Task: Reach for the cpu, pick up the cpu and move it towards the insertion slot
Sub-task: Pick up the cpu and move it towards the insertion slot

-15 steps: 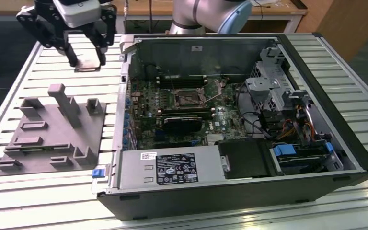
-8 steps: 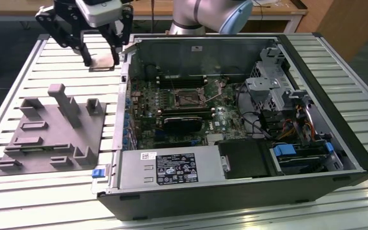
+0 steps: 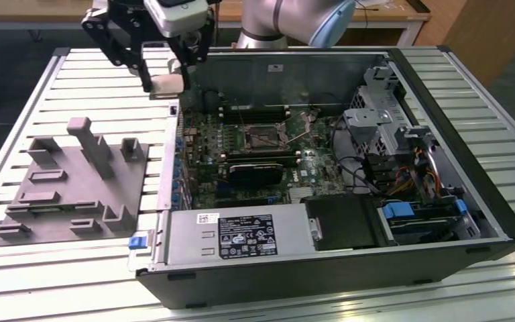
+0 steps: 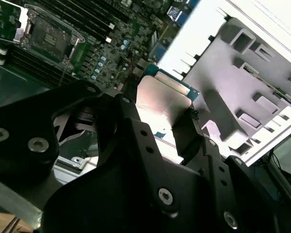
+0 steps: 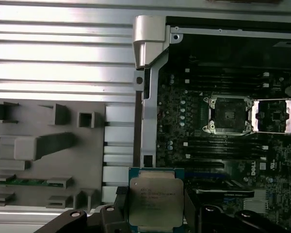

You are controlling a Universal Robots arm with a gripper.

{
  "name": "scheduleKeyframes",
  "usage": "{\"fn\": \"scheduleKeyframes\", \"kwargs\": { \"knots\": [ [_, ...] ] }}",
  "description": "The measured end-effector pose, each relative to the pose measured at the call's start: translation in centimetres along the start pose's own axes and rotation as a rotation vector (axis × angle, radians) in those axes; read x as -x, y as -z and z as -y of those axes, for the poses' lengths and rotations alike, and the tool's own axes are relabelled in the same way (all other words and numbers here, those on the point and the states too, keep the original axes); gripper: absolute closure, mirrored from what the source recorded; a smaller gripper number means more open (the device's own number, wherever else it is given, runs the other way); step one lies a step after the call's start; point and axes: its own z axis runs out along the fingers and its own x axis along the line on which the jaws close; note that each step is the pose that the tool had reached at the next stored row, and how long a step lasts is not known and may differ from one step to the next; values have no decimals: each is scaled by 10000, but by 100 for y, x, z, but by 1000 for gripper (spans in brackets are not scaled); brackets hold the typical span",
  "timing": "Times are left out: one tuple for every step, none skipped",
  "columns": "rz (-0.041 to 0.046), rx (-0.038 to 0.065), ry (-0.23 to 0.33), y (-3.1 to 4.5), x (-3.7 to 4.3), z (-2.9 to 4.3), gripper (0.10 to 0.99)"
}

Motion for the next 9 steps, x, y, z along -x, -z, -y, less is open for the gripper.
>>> {"fn": "scheduleKeyframes", "kwargs": {
  "knots": [
    [0,0,0,0,37,0,545],
    [0,-1,0,-1,75,1,545],
    [0,-1,0,-1,113,1,545],
    [0,-1,1,-2,151,2,545],
    [0,-1,0,-2,189,2,545],
    [0,-1,0,-3,227,2,545],
    [0,0,0,-3,269,3,545],
    [0,0,1,-4,307,3,545],
    [0,0,0,-4,344,4,545]
  ]
}}
